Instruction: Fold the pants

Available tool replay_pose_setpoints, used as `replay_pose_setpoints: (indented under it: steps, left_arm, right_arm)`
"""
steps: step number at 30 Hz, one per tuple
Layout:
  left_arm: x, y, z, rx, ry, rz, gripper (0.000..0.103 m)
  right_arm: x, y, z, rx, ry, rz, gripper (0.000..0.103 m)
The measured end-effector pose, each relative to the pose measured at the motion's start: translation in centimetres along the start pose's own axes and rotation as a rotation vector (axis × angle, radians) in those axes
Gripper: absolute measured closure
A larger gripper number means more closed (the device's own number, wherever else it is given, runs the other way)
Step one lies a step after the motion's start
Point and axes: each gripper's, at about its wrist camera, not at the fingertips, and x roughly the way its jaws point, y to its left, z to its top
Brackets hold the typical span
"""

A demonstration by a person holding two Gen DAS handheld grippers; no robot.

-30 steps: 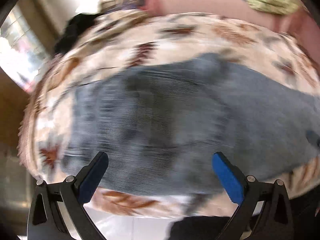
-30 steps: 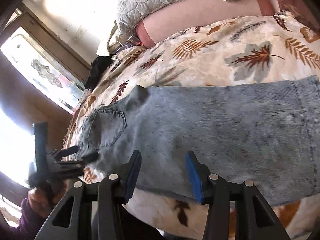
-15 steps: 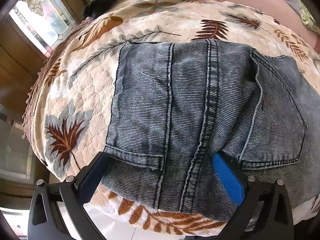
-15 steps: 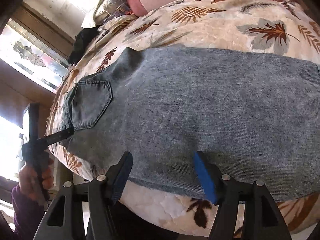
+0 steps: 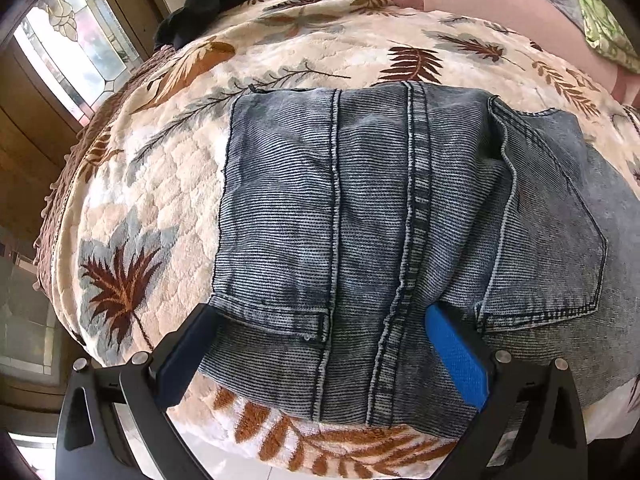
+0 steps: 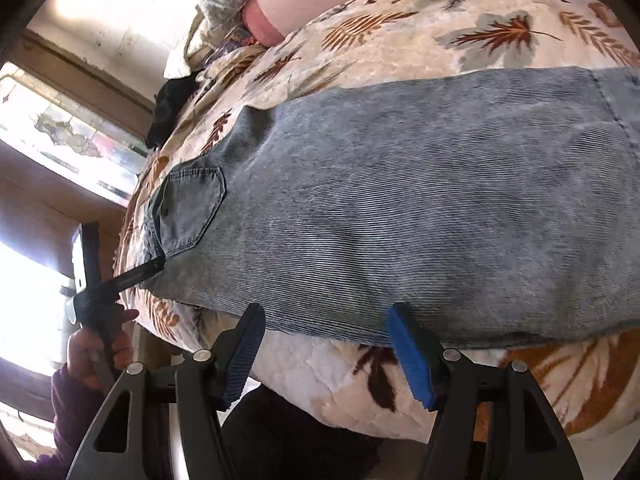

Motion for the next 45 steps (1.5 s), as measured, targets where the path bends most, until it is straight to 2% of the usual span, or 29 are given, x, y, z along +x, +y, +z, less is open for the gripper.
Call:
replay_pose_setpoints:
  steps: [8, 13, 17, 20, 26, 28, 30, 31, 38, 41, 45]
  left_arm:
    - [-0.2, 0.0, -0.6, 0.023, -0.002, -0.004, 0.0]
    - [-0.1, 0.2, -0.3, 0.036, 0.011, -0.015, 0.0]
    - [0.0, 0.4, 0.0, 0.043, 0.023, -0.024, 0.0]
    - [0.2, 0.5, 0.2, 0.041, 0.038, -0.027, 0.0]
    - [0.6, 0.1, 0.7, 0.042, 0.055, 0.003, 0.0]
    - [0.8, 0.0, 0.9, 0.048, 0.063, 0.007, 0.0]
    - [1.0, 0.0, 1.1, 0.058, 0.068, 0.009, 0.0]
    - [1.0, 0.0, 1.2, 0.06, 0.069, 0.009, 0.0]
    - [0.1, 0.5, 1.6, 0.004, 0.062, -0.007, 0.0]
    - [-2.6, 0.4, 1.6, -0.022, -0.003, -0.021, 0.0]
    - [-7.1, -2.6, 2.0, 0.044, -0.112, -0.08, 0.0]
  right_arm:
    - [-4.1, -0.6, -0.1, -0.006, -0.173, -0.066, 0.035]
    - [-7.6, -3.0, 0.3, 0.066, -0.227, -0.096, 0.035]
    - [-10.8, -5.2, 3.6, 0.122, -0.304, -0.109, 0.035]
    - [-11.2, -7.6, 7.0, 0.186, -0.329, -0.172, 0.035]
    - [-8.6, -12.8, 12.3, 0.28, -0.274, -0.133, 0.035]
    - [-7.3, -14.2, 13.2, 0.304, -0.261, -0.171, 0.035]
    - [-5.8, -16.2, 13.2, 0.345, -0.222, -0.186, 0.037]
    - [-5.2, -17.4, 13.0, 0.375, -0.231, -0.145, 0.037]
    - [-10.3, -17.7, 11.3, 0.373, -0.457, 0.014, 0.037]
    - [-12.8, -16.5, 9.1, 0.322, -0.492, 0.028, 0.037]
    - [-14.8, -16.5, 5.6, 0.333, -0.499, 0.068, 0.037]
